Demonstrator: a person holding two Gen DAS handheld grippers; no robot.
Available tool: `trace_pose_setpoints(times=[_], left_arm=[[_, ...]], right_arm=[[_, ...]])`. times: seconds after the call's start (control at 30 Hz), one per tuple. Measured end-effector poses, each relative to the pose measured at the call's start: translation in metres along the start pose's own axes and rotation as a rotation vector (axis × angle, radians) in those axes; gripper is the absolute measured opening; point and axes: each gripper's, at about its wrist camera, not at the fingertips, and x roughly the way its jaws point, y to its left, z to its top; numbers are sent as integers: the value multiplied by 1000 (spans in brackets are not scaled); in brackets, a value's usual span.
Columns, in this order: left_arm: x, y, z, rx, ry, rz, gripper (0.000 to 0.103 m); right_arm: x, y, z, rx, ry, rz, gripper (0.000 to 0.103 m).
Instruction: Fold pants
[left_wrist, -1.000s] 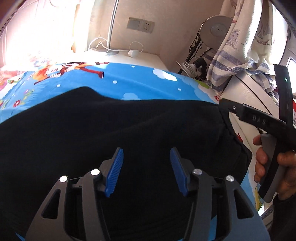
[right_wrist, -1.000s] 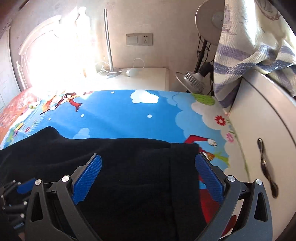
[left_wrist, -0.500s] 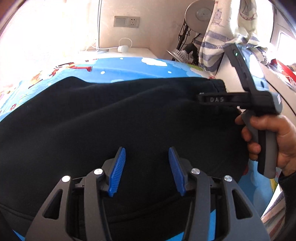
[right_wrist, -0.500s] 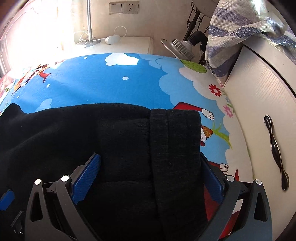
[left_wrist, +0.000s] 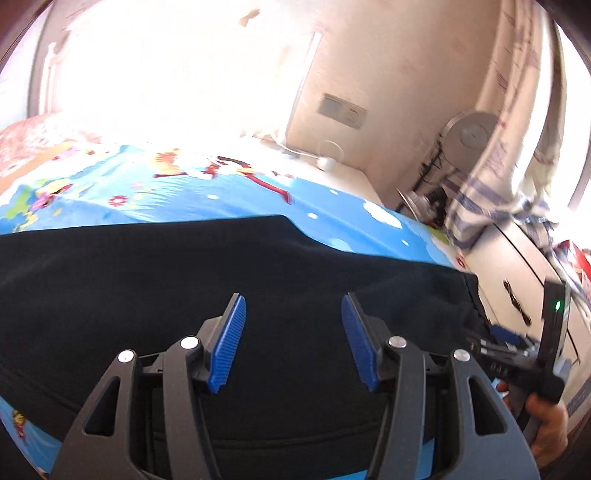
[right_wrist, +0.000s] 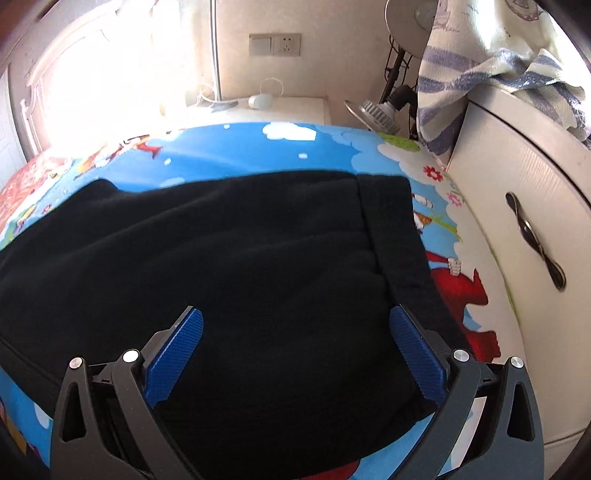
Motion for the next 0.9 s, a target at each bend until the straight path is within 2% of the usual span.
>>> trace_pose_setpoints(times=[0.07,0.13,0.2,0.27,0.33,0.4,0.47,0.5,0.57,0.6,0.67,0.7,0.73,0.77,0.83,0.9], left_arm=[[-26,54,9,-85,-33,68,56],[-57,120,12,-204,-70,154,56],[-95,188,11,-334,-130,291,56],[-136,258,2,-520,-181,419,55],[-169,321,-12,-714,-207,494,54],[-186,372,-24,-829,-209,500,54],[-188,407,-32,-906,-173,437,54],[-184,419,-33,-922,-146,403,54],[-176,436,-35,-969,-96,413,43],[-172,440,-33,-969,-86,398,36],[-157,441,-24,-941,-35,399,34],[-153,442,-21,-937,-13,407,28],[-151,440,-15,-911,6,421,15],[-150,437,-5,-867,20,442,8],[-152,423,19,-764,15,447,5],[-170,404,45,-660,-77,428,5]], right_arm=[[2,9,-6,-70,-19,-50,98],[4,14,-4,-82,-10,-71,98],[8,13,-2,-71,2,-69,99],[10,14,-2,-67,-2,-79,99],[11,15,-2,-62,-7,-90,99],[11,16,-2,-58,-6,-98,99],[12,17,-1,-57,4,-104,99],[13,17,0,-57,8,-106,99],[13,18,1,-56,14,-109,99],[13,18,1,-56,15,-111,99],[14,18,0,-56,14,-114,99],[14,18,0,-55,15,-115,99],[14,18,0,-56,15,-115,99],[14,18,0,-56,16,-115,99],[14,19,1,-57,17,-115,99],[15,19,2,-60,21,-113,99]])
